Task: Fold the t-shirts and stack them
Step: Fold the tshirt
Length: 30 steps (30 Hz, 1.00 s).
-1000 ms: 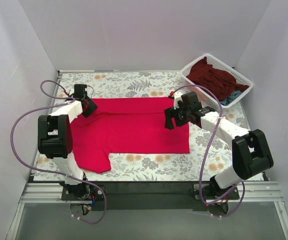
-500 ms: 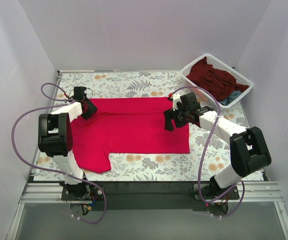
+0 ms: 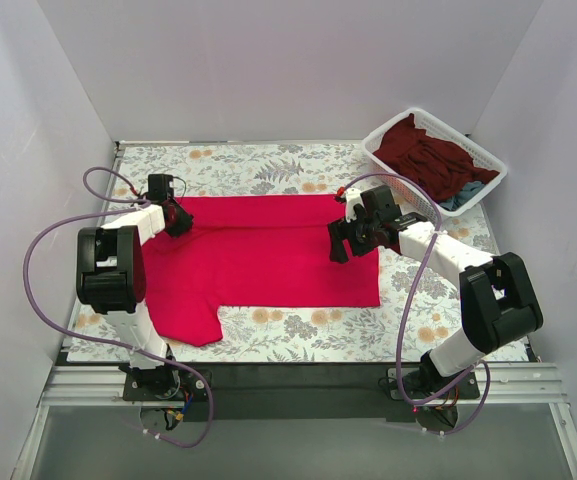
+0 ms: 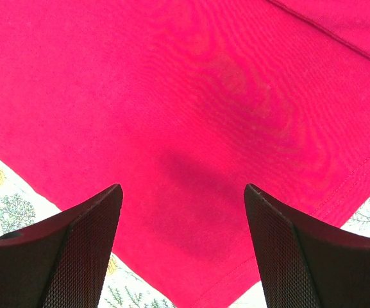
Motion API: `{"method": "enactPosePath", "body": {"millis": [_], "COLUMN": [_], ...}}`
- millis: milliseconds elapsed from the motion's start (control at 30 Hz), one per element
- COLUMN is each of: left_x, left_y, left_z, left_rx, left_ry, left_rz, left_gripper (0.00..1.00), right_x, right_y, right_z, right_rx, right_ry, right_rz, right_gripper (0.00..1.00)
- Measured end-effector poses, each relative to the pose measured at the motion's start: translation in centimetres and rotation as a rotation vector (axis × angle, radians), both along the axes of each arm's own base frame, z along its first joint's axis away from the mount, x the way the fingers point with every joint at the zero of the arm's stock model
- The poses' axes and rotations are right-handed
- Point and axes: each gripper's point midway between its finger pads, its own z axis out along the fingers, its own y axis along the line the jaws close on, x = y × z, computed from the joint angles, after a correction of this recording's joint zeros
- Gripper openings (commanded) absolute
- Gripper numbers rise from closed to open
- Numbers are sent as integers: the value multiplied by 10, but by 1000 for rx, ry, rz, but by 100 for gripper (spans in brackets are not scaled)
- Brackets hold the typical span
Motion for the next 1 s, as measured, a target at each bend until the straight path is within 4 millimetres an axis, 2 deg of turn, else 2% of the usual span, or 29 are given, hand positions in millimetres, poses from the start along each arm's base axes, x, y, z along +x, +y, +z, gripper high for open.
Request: {"method": "enactPosePath", "body": {"millis": [67,200,467,600,867,1000], "left_x": [-4,-8,-27,-43,-92,-103], "left_y": [0,-1,-8,-17,-43,-58], "left_z": [-2,0,29,40,27,25], "left_rx": [-1,-9,-66,-123,-281,-345], "left_ry": [11,22,31,34,135,161], "left_rz": [1,11,48,57,87,91], "left_gripper": [1,0,0,0,4,11], "right_x": [0,1,2,2,0,0], "right_y": [0,0,1,1,2,2], "right_z": [0,1,3,3,3,3], "right_rx": [0,1,0,-1,5,6], "right_ry": [0,-3,-8,-10,-4,-3], "right_rz": [0,2,5,9,18,20], "right_gripper": [83,83,83,83,83,83]}}
